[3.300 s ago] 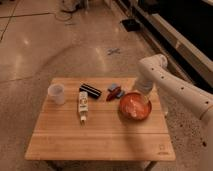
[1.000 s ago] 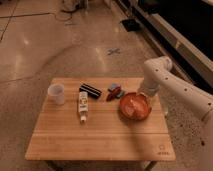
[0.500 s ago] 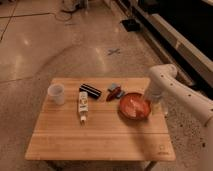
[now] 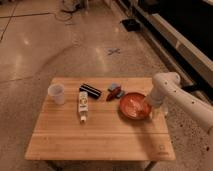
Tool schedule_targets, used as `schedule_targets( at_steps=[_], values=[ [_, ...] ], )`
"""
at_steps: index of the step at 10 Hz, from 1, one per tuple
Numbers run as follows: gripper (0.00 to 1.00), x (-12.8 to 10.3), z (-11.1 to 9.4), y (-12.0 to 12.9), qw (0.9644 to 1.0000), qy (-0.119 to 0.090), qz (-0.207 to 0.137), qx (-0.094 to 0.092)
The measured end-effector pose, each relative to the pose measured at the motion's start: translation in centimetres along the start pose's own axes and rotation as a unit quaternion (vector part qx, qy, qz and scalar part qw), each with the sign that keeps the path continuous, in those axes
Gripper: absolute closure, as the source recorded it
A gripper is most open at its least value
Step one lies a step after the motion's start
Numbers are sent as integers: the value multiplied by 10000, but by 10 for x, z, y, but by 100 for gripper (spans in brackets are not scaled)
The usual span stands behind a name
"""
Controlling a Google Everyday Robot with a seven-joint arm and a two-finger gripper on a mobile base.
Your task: Drag the ceramic bowl in a circle
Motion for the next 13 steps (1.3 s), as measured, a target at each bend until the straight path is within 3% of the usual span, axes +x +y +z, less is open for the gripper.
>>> schedule_targets(
  at_steps=[4, 5, 8, 10, 13],
  values=[
    [94, -1, 10, 17, 9997, -151, 112, -151],
    [99, 3, 8, 23, 9996, -143, 171, -181],
    [100, 24, -13, 55, 9992, 33, 247, -313],
    [100, 27, -29, 79, 9990, 107, 19, -439],
    [100, 4, -39, 116, 9956, 60, -619, -699]
  ],
)
